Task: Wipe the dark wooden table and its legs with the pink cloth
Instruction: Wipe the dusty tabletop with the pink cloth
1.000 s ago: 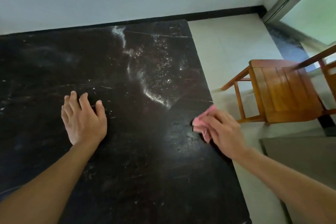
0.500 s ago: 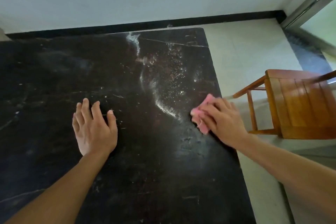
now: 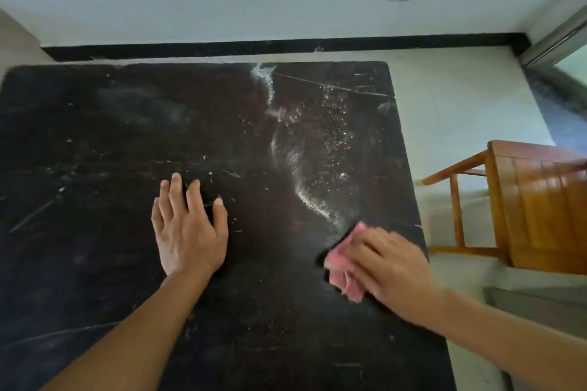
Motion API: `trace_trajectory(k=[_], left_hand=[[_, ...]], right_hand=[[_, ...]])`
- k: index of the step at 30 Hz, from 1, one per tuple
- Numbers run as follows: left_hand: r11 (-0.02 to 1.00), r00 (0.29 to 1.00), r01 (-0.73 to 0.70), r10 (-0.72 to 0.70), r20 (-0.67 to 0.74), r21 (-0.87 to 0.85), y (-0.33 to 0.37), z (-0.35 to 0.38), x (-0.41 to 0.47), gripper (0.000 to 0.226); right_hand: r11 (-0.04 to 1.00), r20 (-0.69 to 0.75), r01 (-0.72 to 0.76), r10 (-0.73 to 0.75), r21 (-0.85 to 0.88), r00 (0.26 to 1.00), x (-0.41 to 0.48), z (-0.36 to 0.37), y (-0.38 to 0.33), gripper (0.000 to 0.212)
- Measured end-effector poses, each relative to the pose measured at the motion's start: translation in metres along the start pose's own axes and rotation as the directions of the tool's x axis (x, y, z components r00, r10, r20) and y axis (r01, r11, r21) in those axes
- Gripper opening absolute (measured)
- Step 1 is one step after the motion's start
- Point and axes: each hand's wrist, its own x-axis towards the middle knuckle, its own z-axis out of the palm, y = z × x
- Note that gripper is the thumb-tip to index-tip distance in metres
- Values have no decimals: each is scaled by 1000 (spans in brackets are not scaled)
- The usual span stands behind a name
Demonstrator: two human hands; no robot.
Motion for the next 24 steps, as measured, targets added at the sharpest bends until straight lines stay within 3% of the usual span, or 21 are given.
trace_trajectory(k=[2, 3, 5, 6, 9, 11, 14, 17, 20, 22, 24], left_hand=[[1000, 1000, 4, -4, -4, -1, 0, 0, 1, 51], [1000, 1000, 0, 0, -4, 0, 0, 0, 1, 51], [1000, 1000, 0, 0, -5, 2, -1, 1, 2, 51], [1000, 1000, 2, -2, -5, 6, -2, 1, 2, 51], [1000, 1000, 5, -5, 4, 13, -2, 1, -2, 52], [1000, 1000, 8, -8, 4, 11, -1, 0, 0, 53], [1000, 1000, 1, -1, 4, 11, -4, 0, 0, 53], [1000, 1000, 2, -2, 15, 7, -2, 0, -2, 53], [1000, 1000, -3, 3, 10, 17, -2, 0, 3, 54], [1000, 1000, -4, 3, 18, 25, -2, 0, 4, 55], [1000, 1000, 3, -4, 18, 25, -4, 2, 3, 54]], right_hand=[[988, 66, 131, -126, -85, 990, -2, 17, -2, 25], [987, 15, 132, -131, -95, 991, 11, 22, 9, 27], [994, -153, -34, 18, -100, 988, 59, 20, 39, 18], [978, -226, -164, 132, -131, 965, 90, 13, 59, 30], [846, -286, -529, 492, -63, 822, 167, -22, 115, 32], [798, -321, -601, 583, 49, 747, 187, -38, 123, 30], [890, -324, -448, 452, 90, 831, 150, -33, 77, 28], [986, -112, -147, 155, 75, 982, 71, -1, 4, 29], [987, 4, 152, -152, 55, 988, 48, 28, -18, 23], [996, -94, 81, -83, -29, 992, 82, 35, 4, 23], [978, -217, -181, 156, -103, 964, 139, 26, 39, 23]])
